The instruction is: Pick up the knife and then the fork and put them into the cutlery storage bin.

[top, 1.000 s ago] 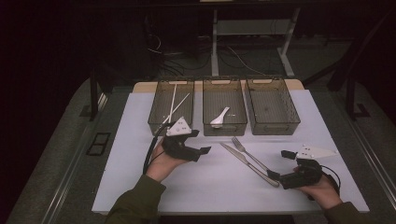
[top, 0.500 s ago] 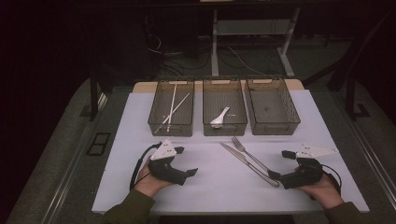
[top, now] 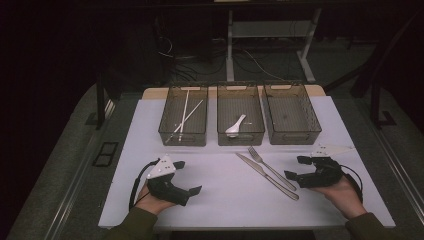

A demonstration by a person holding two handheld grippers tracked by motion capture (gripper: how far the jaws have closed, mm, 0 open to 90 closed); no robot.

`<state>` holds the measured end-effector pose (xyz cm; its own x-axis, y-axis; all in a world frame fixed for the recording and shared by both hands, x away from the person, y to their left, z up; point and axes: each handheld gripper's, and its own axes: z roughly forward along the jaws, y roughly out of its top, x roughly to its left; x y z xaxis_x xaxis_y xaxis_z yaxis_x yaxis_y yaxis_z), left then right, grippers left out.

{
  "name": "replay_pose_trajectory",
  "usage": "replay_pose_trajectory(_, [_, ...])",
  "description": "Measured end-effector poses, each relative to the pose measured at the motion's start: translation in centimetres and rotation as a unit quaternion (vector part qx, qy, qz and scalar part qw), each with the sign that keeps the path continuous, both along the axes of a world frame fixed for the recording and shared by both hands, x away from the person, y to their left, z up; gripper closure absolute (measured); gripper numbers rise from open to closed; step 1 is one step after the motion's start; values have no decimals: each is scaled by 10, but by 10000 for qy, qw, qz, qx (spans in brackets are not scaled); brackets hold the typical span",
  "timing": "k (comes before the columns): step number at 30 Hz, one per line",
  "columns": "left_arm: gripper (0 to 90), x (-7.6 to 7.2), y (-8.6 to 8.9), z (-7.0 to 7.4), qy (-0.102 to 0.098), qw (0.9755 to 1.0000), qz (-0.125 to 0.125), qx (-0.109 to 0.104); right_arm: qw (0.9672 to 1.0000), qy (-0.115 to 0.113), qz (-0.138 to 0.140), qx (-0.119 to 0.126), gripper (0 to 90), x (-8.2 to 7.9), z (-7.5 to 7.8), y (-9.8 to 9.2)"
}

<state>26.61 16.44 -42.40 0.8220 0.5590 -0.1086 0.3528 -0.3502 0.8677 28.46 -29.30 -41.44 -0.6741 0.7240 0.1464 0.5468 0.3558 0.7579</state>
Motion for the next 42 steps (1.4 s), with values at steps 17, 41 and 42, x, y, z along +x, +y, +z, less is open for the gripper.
replay_pose_trajectory(17, [0,0,-5,-2,41,9999,-120,107,9966,490,413,-513,568,42,-5,45])
replay_pose_trajectory(41, [0,0,-6,-3,78,9998,-178,72,9848,739,690,-1411,819,56,-21,73])
replay_pose_trajectory(42, [0,0,-6,-3,76,9998,-170,70,9848,726,671,-1426,820,56,-21,74])
